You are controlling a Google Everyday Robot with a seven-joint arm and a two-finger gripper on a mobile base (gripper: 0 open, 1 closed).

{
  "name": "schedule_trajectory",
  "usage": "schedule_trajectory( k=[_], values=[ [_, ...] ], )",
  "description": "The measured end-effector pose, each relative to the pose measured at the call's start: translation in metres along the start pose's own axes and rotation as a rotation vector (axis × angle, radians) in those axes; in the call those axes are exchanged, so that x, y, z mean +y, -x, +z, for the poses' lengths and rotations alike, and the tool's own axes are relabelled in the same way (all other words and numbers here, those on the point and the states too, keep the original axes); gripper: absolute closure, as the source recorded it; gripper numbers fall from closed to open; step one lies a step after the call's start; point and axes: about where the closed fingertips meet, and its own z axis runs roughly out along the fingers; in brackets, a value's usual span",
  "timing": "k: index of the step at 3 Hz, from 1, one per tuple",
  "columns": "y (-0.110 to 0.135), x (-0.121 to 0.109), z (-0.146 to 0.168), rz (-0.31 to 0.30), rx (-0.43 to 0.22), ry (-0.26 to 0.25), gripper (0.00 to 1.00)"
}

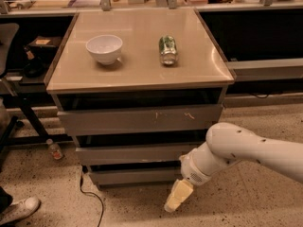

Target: Open bottom drawer

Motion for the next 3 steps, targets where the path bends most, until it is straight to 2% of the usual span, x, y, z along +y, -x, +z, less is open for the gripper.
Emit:
schedule_trajectory(
  k=[2,3],
  values=[
    [-0.026,-0.045,0.098,0.099,-0.126,0.027,0.00],
    [-0.035,-0.062,0.147,0.133,-0.154,0.060,0.00]
  ],
)
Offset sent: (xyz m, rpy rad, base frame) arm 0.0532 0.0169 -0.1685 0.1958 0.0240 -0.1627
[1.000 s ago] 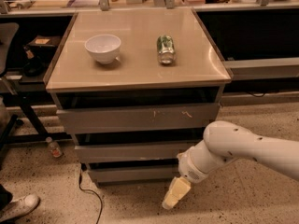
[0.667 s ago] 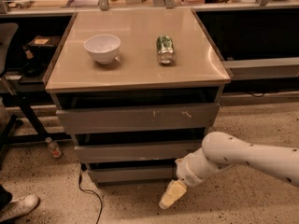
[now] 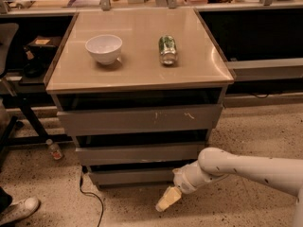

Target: Open bottom drawer

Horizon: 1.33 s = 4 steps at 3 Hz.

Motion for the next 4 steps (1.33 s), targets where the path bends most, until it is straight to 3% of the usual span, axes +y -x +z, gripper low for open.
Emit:
schedule_trajectory(
  k=[2,3,4],
  values=[
    [-0.003,-0.003,0.011,0.009,-0.033,0.014,0.00],
    [-0.009,-0.033,0.048,0.011,-0.087,-0.004,0.00],
    [-0.028,-0.087,0.112,0.039,-0.135,-0.017,0.00]
  ],
)
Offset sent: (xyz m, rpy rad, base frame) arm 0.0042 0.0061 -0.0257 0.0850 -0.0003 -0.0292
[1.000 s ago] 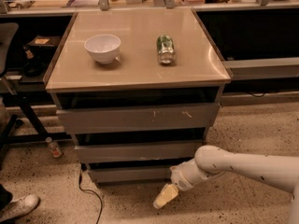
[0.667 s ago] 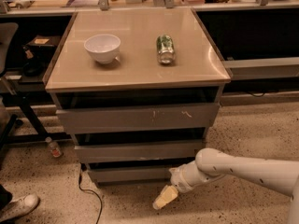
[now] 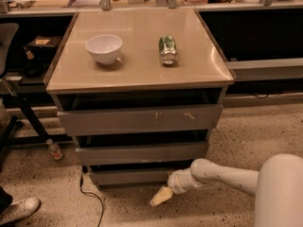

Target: Open bottom drawer

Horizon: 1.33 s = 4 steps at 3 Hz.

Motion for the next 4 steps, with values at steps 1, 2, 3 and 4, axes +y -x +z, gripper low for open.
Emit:
schedule_trajectory(
  k=[1,2,3,4],
  values=[
    [0.000,-0.003,0.002,0.004,-0.004,-0.002,0.00],
    [-0.003,-0.003,0.005,-0.001,0.003,-0.032,0.00],
    [-0.006,-0.021,0.016,0.010,-0.018,-0.105,0.00],
    [-0.003,-0.041,0.023,-0.002,-0.031,-0.154,0.00]
  ],
)
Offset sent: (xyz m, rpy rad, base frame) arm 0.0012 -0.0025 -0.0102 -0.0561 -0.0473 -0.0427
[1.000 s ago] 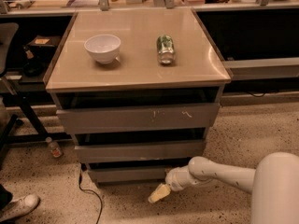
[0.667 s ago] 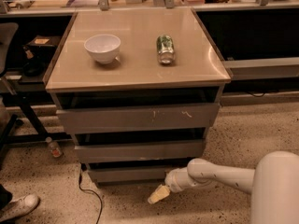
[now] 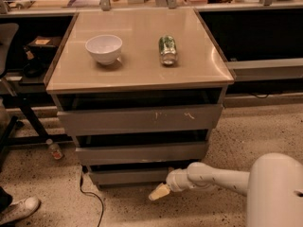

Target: Open bottom drawer

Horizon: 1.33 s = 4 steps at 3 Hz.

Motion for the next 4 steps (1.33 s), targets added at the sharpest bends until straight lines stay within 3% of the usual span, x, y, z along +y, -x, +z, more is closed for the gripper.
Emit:
schedule_trajectory(
  k=[2,4],
  values=[
    [0.005,-0.035,0.018,-0.028,-0.001,-0.031,0.00],
    [-0.003,-0.050,0.047,-0.029,0.031,-0.004,0.00]
  ],
)
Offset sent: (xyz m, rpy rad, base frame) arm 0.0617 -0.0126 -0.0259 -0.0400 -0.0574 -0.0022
